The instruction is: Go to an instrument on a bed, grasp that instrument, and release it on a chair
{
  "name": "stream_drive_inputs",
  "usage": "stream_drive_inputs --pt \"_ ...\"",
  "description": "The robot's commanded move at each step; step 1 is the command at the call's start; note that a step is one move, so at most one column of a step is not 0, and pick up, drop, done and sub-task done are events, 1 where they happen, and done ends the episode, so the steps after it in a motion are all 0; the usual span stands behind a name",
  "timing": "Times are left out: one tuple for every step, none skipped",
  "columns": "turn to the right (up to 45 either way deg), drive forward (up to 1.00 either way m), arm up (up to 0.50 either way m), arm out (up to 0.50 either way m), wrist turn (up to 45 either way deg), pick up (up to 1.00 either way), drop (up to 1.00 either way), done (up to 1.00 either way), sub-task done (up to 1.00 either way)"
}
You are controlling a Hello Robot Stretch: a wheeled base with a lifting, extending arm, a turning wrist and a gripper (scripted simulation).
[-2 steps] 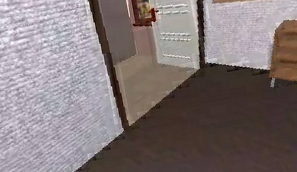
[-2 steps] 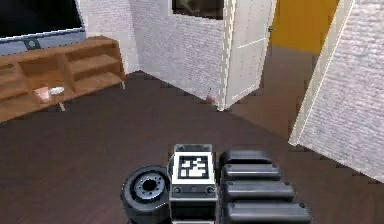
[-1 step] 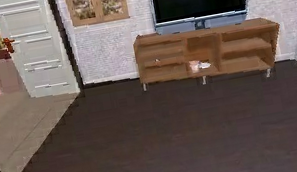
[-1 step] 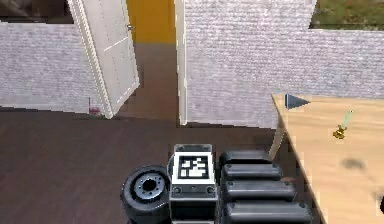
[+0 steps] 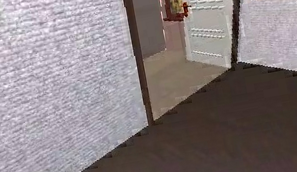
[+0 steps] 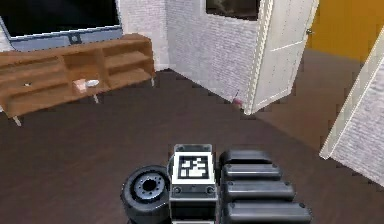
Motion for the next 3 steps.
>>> stream_drive_inputs --pt "-45.0 0.0 0.0 0.0 0.0 0.0 0.0 0.0 0.0" --pt "-42.0 0.0 0.0 0.0 0.0 0.0 0.0 0.0 0.0" --pt "45.0 0.0 0.0 0.0 0.0 0.0 0.0 0.0 0.0"
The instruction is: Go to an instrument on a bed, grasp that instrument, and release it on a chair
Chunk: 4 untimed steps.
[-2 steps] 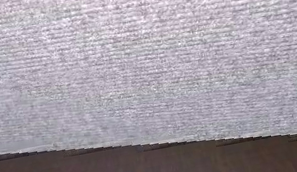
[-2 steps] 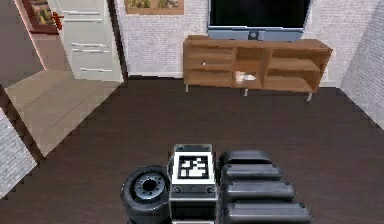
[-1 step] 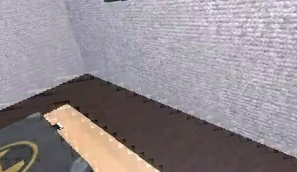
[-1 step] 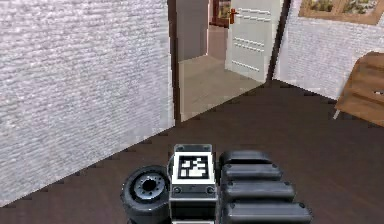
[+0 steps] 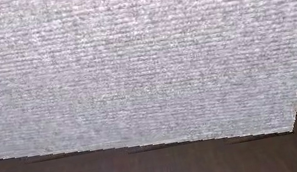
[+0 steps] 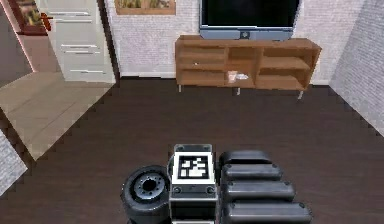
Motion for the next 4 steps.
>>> stream_drive_inputs --pt "45.0 0.0 0.0 0.0 0.0 0.0 0.0 0.0 0.0" --pt "45.0 0.0 0.0 0.0 0.0 0.0 0.0 0.0 0.0" --pt "3.0 0.0 0.0 0.0 0.0 0.0 0.0 0.0 0.0" --pt "-45.0 0.0 0.0 0.0 0.0 0.0 0.0 0.0 0.0"
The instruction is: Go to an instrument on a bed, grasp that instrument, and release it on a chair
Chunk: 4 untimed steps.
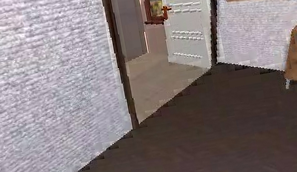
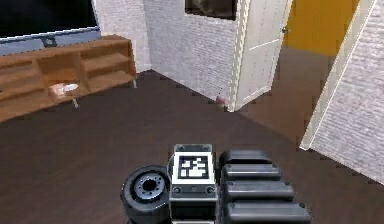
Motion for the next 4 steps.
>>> stream_drive_inputs --pt "-45.0 0.0 0.0 0.0 0.0 0.0 0.0 0.0 0.0" --pt "-45.0 0.0 0.0 0.0 0.0 0.0 0.0 0.0 0.0" --pt "-12.0 0.0 0.0 0.0 0.0 0.0 0.0 0.0 0.0" --pt "45.0 0.0 0.0 0.0 0.0 0.0 0.0 0.0 0.0"
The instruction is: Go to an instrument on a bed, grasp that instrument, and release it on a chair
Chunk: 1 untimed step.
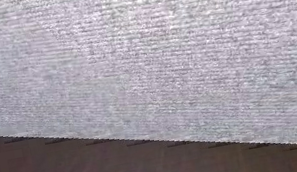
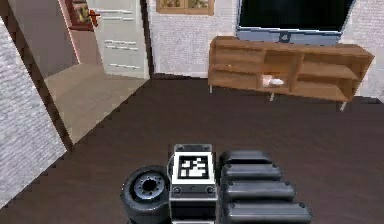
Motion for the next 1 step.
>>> stream_drive_inputs --pt "45.0 0.0 0.0 0.0 0.0 0.0 0.0 0.0 0.0"
